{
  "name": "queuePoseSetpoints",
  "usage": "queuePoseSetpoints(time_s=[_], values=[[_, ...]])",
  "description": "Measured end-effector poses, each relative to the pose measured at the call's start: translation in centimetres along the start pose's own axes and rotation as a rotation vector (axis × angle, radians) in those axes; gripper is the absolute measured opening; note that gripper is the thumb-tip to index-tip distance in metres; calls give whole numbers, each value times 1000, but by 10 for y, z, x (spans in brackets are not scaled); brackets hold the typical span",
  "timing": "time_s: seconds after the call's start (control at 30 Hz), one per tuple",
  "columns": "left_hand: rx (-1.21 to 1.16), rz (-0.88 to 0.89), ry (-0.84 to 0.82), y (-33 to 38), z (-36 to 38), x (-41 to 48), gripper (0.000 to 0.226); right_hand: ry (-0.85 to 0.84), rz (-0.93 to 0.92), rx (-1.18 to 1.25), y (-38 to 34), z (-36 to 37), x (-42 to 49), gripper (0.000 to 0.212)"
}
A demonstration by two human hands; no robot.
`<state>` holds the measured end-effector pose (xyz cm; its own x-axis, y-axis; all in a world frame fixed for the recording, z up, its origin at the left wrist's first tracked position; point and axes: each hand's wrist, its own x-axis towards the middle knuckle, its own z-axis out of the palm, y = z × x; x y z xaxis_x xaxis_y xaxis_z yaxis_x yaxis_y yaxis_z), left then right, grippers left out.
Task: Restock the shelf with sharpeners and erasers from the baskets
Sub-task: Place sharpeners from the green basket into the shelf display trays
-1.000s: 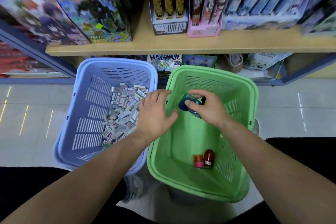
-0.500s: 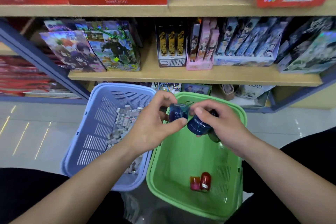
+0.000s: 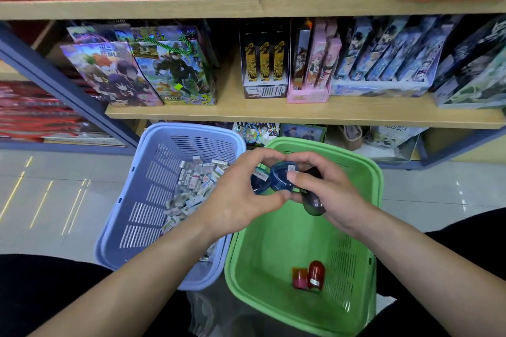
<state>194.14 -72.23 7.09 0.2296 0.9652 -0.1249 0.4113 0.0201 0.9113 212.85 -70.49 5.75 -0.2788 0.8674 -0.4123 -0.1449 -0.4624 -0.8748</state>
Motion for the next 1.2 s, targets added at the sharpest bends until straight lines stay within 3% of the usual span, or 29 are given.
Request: queuePoseSetpoints(time_s=[0.2,0.33,0.5,0.67,0.77,0.87,0.93,1.2], values=[[187,59,72,0,-3,8,56,-69,-16,-18,-2,-1,4,37],[211,35,142,0,-6,9,48,-54,-29,-21,0,-6,11,26],[228,-60,180,-4,-20,9,48,31,-65,-276,-2,-19,19,17],[233,-59,175,1,-22,10,48,-155,-58,3,-9,-22,19,41],[243,-41,174,4,-23,11,48,-222,-50,43,-16,-23,18,43],[242,-26,181,5,-26,11,49,-151,-126,-158,-20,-24,17,35],[236,-26,189,7,-27,12,52,-95,-155,-232,-21,-23,16,46],[225,-27,188,10,-31,13,46,-21,-159,-213,-25,-17,11,29]])
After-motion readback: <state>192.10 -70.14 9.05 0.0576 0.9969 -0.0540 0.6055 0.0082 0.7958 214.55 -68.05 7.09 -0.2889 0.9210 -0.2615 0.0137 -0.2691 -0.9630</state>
